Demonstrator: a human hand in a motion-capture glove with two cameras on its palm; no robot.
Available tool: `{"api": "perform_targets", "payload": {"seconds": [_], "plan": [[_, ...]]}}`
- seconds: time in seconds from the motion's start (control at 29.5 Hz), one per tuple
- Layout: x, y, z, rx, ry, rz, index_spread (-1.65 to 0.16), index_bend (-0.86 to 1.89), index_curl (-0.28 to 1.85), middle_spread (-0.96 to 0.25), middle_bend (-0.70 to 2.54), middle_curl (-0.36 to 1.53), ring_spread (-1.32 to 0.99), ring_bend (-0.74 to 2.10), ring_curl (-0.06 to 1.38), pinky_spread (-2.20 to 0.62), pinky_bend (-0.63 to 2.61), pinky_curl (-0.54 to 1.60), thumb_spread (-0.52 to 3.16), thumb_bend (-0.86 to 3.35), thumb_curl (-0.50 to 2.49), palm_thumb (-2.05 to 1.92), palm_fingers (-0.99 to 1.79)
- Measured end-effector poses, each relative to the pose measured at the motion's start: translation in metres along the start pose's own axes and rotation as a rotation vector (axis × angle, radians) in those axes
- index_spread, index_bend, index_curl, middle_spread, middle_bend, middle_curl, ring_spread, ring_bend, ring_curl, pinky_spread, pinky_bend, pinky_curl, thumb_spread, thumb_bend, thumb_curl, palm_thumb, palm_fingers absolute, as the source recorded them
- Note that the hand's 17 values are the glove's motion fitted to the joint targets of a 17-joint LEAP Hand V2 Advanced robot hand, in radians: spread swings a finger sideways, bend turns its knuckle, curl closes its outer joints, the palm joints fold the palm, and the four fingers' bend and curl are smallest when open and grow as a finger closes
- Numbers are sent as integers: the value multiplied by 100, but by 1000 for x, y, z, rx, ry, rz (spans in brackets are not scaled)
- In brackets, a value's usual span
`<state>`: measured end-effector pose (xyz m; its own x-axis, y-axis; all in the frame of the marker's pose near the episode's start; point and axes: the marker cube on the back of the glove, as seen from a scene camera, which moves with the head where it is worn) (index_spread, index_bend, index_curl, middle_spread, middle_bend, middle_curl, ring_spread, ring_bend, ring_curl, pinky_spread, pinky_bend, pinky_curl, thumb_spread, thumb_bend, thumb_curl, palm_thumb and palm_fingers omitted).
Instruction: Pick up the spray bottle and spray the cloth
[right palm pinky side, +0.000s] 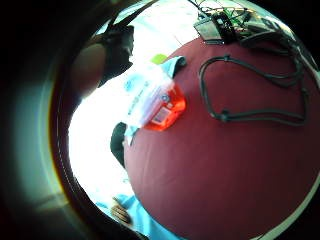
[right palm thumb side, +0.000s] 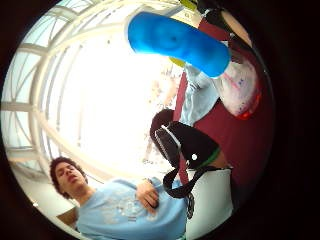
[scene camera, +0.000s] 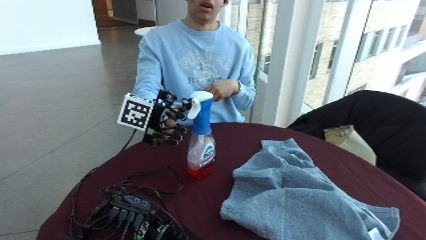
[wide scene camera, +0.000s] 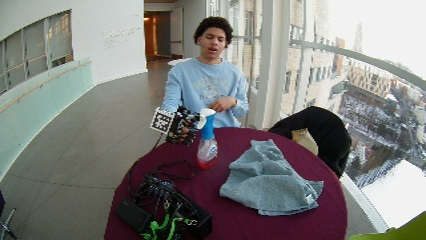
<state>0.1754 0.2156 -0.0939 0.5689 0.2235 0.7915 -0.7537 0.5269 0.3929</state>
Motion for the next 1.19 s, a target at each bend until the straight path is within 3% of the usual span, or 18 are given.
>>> {"api": "perform_targets", "payload": {"seconds": [0.24,1.19], "plan": [[0,-11,11,69,-87,158,-36,11,24,-5,23,40,0,27,33,19,30,35,106,-2,27,59,60],[4,-64,72,139,-81,138,-35,12,24,-7,38,43,-1,30,33,24,15,31,102,-2,30,67,62]]}}
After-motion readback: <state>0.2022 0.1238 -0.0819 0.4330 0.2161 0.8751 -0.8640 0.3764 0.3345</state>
